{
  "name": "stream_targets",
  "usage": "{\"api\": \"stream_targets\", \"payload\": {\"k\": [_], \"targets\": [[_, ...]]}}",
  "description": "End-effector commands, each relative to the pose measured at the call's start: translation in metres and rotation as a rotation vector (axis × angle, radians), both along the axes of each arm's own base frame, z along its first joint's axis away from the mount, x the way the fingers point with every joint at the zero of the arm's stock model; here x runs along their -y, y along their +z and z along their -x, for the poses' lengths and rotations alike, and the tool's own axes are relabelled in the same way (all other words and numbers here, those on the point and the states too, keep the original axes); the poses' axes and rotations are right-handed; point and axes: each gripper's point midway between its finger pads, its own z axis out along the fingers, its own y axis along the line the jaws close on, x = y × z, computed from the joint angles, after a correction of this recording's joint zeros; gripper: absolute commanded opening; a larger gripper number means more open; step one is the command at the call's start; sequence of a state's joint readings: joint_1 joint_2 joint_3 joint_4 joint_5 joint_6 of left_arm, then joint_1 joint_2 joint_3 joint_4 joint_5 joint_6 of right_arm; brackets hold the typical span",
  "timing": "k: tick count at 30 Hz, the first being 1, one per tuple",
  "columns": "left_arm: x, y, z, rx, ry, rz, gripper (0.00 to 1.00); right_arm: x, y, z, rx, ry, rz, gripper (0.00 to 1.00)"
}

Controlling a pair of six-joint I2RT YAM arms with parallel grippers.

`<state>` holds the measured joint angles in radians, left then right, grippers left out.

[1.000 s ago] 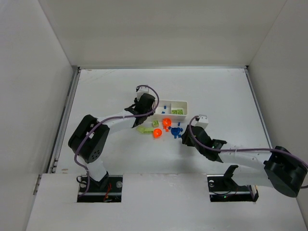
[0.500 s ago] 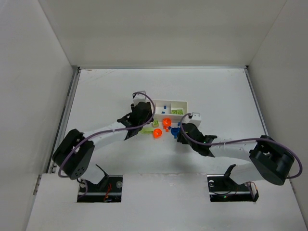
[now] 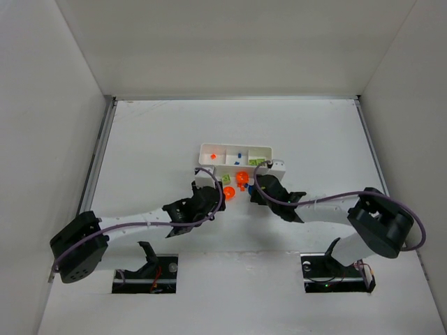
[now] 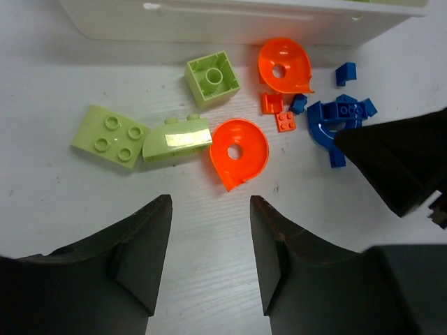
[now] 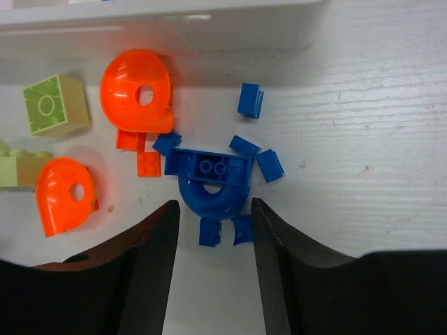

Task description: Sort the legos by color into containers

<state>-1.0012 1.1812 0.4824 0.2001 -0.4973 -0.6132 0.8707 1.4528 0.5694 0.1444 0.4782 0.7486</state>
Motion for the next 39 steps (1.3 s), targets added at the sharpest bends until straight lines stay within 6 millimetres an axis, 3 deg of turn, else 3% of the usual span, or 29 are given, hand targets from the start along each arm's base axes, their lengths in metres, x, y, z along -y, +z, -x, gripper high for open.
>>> {"api": "stream_targets", "payload": {"k": [1,8,14,21,28,34,39], "targets": [[0.008,0.007,-0.001,0.029,0.033,0.068,0.46,-0.014,0.01,-0.018,0.037,-0.017,-0.042,0.5],[0.019,0.004,0.003,0.036,0.007,0.082,0.52,-0.011,0.004,-0.022,0.04,-0.06,-0.042,0.4],[0.018,-0.002,0.003,0.022,0.042,0.093,0.51,-0.003,0.002,-0.018,0.045,-0.087,-0.043,0.2],[0.014,-0.007,0.0,0.013,0.114,0.124,0.5,0.004,0.029,-0.012,0.105,-0.096,-0.095,0.17],[0.015,-0.016,0.002,-0.004,0.135,0.135,0.48,-0.003,0.062,-0.007,0.156,-0.059,-0.155,0.17],[0.008,-0.015,0.002,0.01,0.19,0.186,0.44,-0.024,0.105,-0.018,0.201,0.004,-0.201,0.17],[0.007,-0.02,0.006,0.001,0.195,0.201,0.44,-0.033,0.123,-0.036,0.219,0.011,-0.185,0.18]]}}
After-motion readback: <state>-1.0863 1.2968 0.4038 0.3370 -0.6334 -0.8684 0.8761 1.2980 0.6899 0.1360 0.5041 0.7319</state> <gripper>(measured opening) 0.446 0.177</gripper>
